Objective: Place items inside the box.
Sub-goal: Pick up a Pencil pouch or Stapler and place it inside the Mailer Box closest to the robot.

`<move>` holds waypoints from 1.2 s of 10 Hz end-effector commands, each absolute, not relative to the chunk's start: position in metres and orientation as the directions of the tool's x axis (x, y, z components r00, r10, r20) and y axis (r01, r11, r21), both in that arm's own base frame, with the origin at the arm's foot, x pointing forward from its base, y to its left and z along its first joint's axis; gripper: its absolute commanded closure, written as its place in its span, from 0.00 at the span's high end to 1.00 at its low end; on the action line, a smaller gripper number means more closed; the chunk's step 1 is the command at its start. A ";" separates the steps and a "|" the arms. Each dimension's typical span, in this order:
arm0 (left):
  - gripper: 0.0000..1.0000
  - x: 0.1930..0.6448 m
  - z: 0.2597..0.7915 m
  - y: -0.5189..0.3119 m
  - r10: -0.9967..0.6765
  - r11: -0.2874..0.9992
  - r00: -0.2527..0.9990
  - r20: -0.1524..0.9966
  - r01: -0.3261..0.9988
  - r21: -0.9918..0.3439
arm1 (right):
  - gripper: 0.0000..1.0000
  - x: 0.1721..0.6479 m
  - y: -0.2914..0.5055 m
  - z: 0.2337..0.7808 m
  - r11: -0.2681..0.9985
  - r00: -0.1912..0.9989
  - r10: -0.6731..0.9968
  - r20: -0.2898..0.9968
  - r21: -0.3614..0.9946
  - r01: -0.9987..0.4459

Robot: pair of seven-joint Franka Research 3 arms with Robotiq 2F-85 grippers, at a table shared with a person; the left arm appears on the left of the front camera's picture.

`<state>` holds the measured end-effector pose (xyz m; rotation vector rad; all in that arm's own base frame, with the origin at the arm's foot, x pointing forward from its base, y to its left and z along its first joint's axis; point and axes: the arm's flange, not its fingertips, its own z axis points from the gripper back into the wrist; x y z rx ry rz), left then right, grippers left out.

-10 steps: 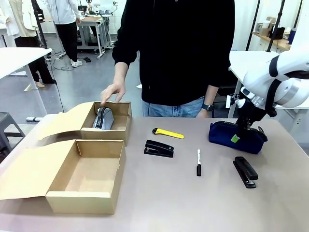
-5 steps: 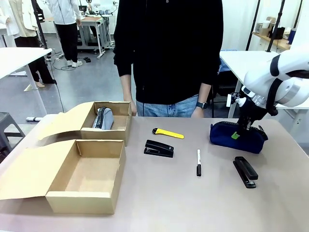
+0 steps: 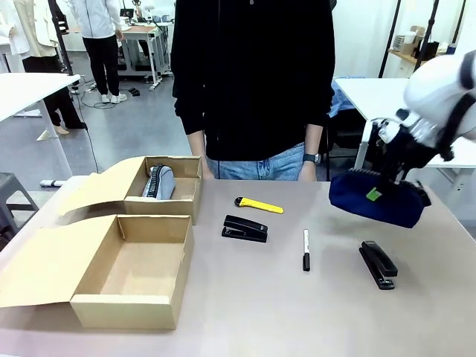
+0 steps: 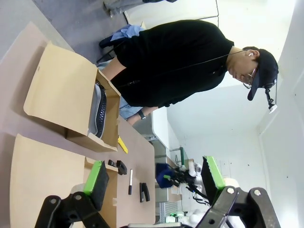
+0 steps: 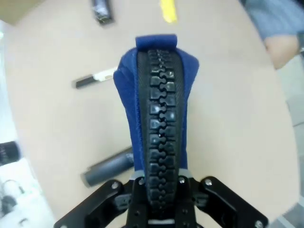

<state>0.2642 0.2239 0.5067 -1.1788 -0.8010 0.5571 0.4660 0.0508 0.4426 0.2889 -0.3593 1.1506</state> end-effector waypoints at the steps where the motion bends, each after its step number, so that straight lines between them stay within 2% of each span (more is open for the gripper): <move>1: 1.00 0.265 0.504 0.223 0.750 0.302 0.601 0.276 0.059 -0.951 | 0.01 0.337 0.052 0.509 0.297 0.248 0.810 0.532 -0.007 -0.955; 3: 1.00 0.265 0.504 0.223 0.750 0.302 0.601 0.276 0.059 -0.951 | 0.01 0.277 0.051 0.511 0.224 0.192 0.831 0.523 0.003 -0.975; 4: 1.00 0.265 0.504 0.223 0.750 0.302 0.601 0.276 0.059 -0.951 | 0.01 0.266 0.048 0.505 0.215 0.177 0.802 0.571 0.001 -0.977; 5: 1.00 0.265 0.504 0.223 0.750 0.302 0.601 0.276 0.059 -0.951 | 0.01 0.287 0.027 0.495 0.258 0.238 0.774 0.587 0.052 -0.965; 6: 1.00 0.265 0.504 0.223 0.750 0.302 0.601 0.276 0.059 -0.951 | 0.01 0.289 0.055 0.522 0.214 0.179 0.817 0.549 0.000 -0.977; 8: 1.00 0.265 0.504 0.223 0.750 0.302 0.601 0.276 0.059 -0.951 | 0.01 0.289 0.055 0.522 0.214 0.179 0.817 0.549 0.000 -0.977; 9: 1.00 0.265 0.504 0.223 0.750 0.302 0.601 0.276 0.059 -0.951 | 0.08 0.283 0.044 0.526 0.213 0.182 0.805 0.565 0.012 -0.977; 11: 1.00 0.265 0.504 0.223 0.750 0.302 0.601 0.276 0.059 -0.951 | 0.08 0.287 0.106 0.534 0.243 0.301 0.741 0.600 0.178 -0.954; 12: 1.00 0.265 0.504 0.223 0.750 0.302 0.601 0.276 0.059 -0.951 | 0.08 0.285 0.146 0.534 0.397 0.464 0.714 0.524 0.244 -0.885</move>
